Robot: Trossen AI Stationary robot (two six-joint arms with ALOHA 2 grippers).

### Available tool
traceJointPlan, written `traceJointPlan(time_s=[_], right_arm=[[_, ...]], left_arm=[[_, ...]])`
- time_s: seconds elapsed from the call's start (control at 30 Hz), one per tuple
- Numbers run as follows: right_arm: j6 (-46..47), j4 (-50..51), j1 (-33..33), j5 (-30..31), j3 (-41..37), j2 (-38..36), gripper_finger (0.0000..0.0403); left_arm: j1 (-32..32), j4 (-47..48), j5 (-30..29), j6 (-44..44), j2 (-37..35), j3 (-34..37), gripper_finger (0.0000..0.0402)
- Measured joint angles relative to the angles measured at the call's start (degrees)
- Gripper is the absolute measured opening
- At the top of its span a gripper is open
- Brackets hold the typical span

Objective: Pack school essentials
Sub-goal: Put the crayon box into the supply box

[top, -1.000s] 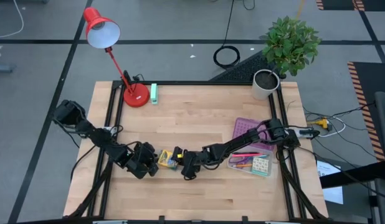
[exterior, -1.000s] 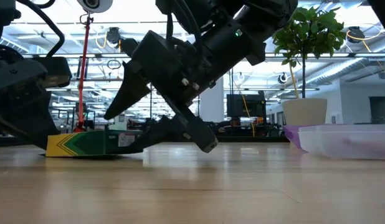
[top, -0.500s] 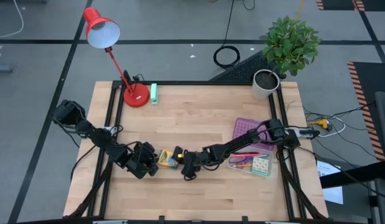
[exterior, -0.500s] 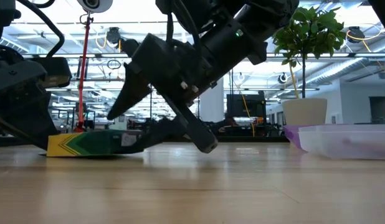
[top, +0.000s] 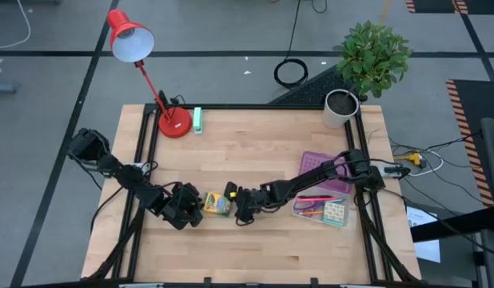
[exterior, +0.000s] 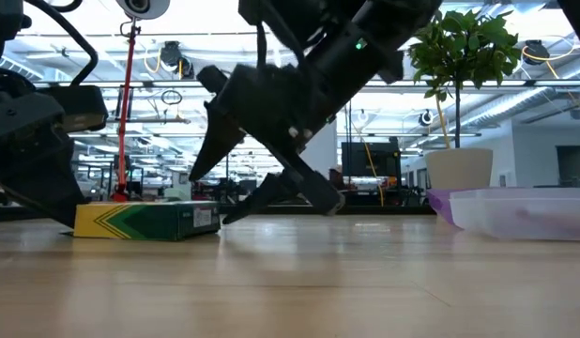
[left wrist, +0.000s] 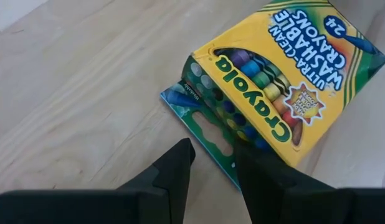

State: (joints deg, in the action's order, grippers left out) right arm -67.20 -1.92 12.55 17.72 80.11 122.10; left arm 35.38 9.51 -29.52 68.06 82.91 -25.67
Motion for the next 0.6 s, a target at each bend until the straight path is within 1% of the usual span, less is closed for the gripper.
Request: traceJointPlan(time_s=[0.17,0.33,0.47,0.6], right_arm=[[-3.4,-0.3,-1.9,-4.1,-1.5,0.0,0.0267],[-5.0,-3.5,-2.9,-8.8,-3.5,-0.2,0.0262],[-6.3,-7.8,-2.8,-8.8,-4.9,-0.1,0.0250],[-6.9,-8.4,-2.7,-8.9,-5.1,0.0,0.0241]], left_arm=[[0.0,-0.5,-0.2,-0.8,0.0,0.0,0.0131],[0.0,-0.7,-0.7,-1.5,0.0,0.1,0.0131],[-0.1,-0.6,-1.4,-3.2,-0.6,0.1,0.0131],[-0.2,0.7,-2.1,-4.0,-2.6,0.2,0.0131]])
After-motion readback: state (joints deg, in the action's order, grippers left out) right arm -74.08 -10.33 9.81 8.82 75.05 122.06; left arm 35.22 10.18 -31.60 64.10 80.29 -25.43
